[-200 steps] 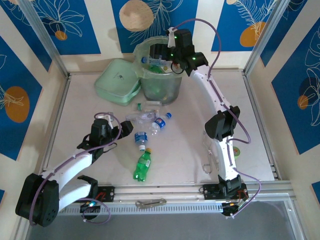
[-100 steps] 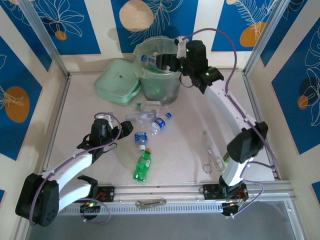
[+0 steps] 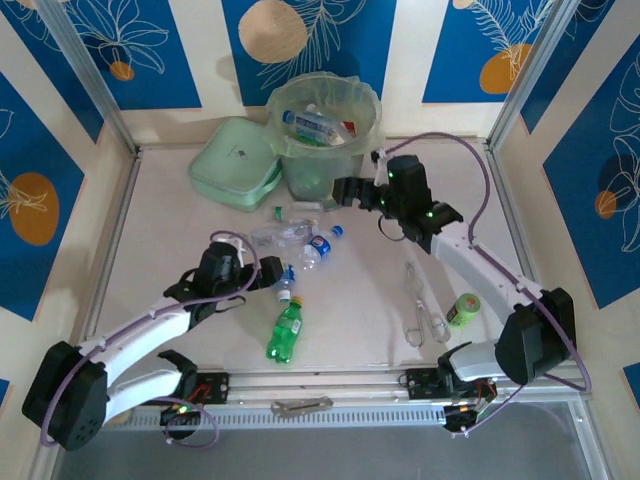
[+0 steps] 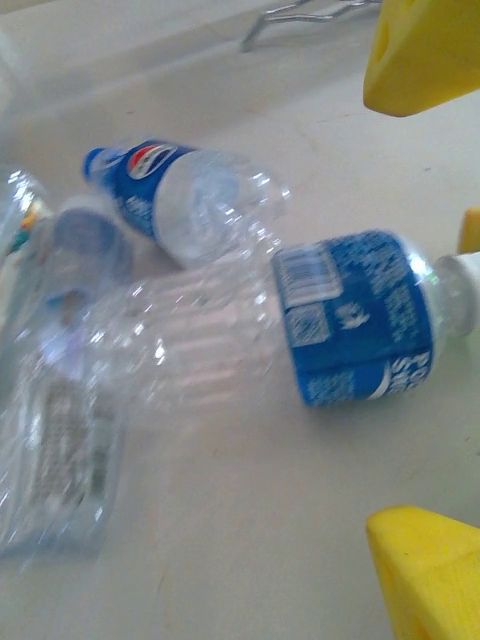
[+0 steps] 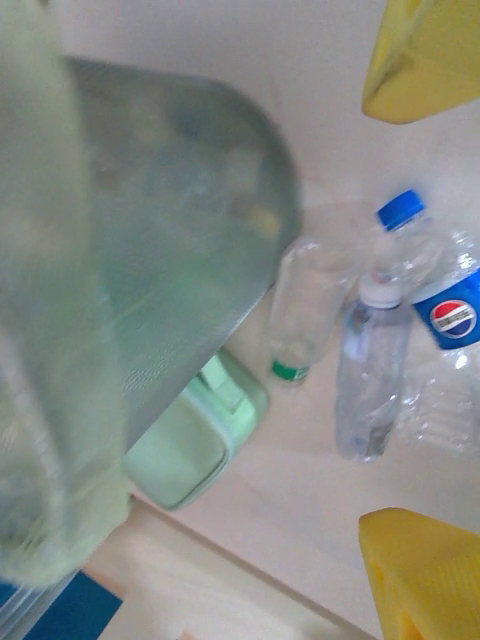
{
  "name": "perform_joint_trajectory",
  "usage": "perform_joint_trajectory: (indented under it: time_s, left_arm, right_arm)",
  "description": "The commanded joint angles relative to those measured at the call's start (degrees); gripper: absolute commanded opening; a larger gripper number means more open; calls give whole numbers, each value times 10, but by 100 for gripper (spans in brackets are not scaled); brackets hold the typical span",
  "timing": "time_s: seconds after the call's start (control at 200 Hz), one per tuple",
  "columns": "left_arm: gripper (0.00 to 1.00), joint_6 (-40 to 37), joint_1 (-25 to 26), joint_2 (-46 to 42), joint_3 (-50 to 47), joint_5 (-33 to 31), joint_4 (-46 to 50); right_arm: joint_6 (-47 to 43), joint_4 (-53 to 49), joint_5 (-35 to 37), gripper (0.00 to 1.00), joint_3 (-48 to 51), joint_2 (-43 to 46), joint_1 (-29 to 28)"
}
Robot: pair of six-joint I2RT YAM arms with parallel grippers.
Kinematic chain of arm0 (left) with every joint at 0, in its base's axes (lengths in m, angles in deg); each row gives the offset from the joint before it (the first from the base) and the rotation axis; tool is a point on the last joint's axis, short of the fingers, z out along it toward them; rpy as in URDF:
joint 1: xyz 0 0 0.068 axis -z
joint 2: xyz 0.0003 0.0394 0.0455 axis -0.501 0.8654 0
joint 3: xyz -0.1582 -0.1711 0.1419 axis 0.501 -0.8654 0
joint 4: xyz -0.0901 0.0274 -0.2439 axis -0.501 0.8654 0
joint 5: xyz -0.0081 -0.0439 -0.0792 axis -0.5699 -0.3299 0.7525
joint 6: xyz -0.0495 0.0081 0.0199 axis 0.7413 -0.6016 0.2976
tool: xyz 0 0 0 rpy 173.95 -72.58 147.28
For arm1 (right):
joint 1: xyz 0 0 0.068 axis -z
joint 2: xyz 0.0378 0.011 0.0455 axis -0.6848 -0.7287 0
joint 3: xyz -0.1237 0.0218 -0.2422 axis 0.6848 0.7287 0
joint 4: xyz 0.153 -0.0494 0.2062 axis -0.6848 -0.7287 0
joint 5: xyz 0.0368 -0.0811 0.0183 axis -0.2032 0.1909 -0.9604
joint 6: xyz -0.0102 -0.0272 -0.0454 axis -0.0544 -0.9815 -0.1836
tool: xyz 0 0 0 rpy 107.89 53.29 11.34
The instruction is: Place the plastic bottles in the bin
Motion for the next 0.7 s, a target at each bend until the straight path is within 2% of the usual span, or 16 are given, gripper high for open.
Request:
perform_joint_trajectory:
  time_s: [0.0,0.185,0.31,0.555,0.695]
  left_arm:
    - [100,-18,46,1,31,-37,59]
    - [100,-45,112,15,54,-52,163]
    - [100,-58,171,27,77,-89,229]
    - [100,-53,293,93,114,-150,276]
    - [99,-58,343,151,144,-177,282]
  right_arm:
    - [36,19,36,99,44,47,10]
    - [65,24,55,99,88,81,37]
    - [93,49,35,99,106,87,61]
    - [123,65,4,99,116,68,77]
    - [123,56,-5,99,113,61,80]
